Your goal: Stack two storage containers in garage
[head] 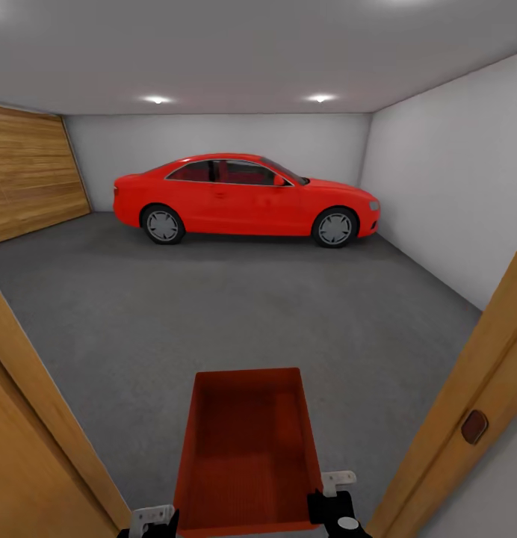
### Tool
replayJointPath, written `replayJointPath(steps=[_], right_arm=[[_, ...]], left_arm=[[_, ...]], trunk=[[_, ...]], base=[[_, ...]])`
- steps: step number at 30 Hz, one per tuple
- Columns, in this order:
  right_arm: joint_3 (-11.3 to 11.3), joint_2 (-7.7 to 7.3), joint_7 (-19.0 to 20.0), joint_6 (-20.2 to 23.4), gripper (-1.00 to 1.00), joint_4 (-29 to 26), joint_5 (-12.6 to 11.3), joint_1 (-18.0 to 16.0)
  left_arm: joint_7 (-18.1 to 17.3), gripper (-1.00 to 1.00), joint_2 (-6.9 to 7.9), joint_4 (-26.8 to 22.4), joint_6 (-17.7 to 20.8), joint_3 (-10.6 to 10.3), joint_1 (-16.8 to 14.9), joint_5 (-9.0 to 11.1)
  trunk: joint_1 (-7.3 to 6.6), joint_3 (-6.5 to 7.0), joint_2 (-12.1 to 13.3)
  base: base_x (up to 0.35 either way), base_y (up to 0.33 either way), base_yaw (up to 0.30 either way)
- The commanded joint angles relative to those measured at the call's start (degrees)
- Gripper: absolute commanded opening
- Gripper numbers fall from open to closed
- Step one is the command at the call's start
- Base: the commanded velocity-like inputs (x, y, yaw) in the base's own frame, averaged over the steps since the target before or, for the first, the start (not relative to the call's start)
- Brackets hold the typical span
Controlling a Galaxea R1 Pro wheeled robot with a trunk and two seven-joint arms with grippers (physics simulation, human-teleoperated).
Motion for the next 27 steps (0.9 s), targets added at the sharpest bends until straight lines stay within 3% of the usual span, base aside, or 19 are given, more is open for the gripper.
replayJointPath(steps=[1,27], right_arm=[[-2.57,-0.03,-0.45,-0.12,-1.0,-0.57,0.38,-0.11],[-2.57,-0.03,-0.45,-0.12,-1.0,-0.57,0.37,-0.11]], left_arm=[[0.04,-1.0,0.64,0.1,-0.02,1.06,0.01,0.03],[0.04,-1.0,0.65,0.1,-0.01,1.06,0.01,0.03]], trunk=[[0.0,-0.07,-0.05],[0.0,-0.07,-0.05]], base=[[0.002,0.0,0.0],[0.074,0.0,0.0]])
